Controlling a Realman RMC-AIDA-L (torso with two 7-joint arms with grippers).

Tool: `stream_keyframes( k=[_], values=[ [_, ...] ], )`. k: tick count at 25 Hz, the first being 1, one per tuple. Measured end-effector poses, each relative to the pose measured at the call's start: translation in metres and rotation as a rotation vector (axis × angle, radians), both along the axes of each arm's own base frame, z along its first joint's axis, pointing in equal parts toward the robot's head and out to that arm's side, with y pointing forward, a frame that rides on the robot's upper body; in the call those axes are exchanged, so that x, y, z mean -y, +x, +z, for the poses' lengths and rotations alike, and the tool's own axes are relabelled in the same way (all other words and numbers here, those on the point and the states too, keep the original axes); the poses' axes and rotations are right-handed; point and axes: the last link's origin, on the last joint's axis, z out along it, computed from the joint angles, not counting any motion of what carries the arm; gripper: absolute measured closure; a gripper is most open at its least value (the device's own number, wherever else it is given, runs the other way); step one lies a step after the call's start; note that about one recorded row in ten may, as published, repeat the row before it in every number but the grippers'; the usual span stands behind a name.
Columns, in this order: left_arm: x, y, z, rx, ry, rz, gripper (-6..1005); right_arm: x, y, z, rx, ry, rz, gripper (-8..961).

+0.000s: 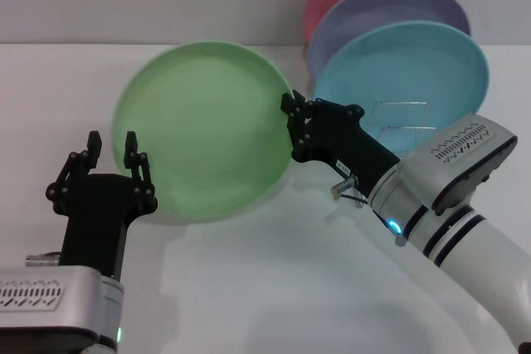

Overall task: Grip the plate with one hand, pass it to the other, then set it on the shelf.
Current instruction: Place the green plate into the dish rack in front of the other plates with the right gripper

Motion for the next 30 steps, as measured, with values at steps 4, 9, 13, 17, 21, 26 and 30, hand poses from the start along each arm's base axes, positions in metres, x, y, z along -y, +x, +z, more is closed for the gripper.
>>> stream_keyframes(
  k=[4, 9, 13, 17, 21, 26, 30],
  values=[
    [0.003, -0.001, 0.004, 0.061, 0.017, -0.041, 708, 0.0, 0.001, 0.0, 0.003, 0.003, 0.0, 932],
    [0.013, -0.007, 0.021, 0.16, 0.105, -0.119, 568, 0.004, 0.0, 0.006, -0.007, 0.044, 0.029, 933],
    [0.018, -0.012, 0.031, 0.216, 0.157, -0.162, 498, 0.015, 0.002, 0.02, -0.054, 0.128, 0.075, 933],
    [0.02, -0.048, 0.062, 0.422, 0.222, -0.313, 493, 0.035, 0.009, 0.041, -0.11, 0.266, 0.121, 933],
    [0.011, -0.062, 0.07, 0.471, 0.173, -0.377, 490, 0.062, 0.028, 0.073, -0.137, 0.455, 0.168, 933],
    [0.004, -0.065, 0.072, 0.492, 0.151, -0.392, 488, 0.081, 0.05, 0.1, -0.107, 0.589, 0.196, 933],
    [0.003, -0.065, 0.072, 0.518, 0.132, -0.399, 487, 0.086, 0.062, 0.113, -0.06, 0.646, 0.197, 934]
  ],
)
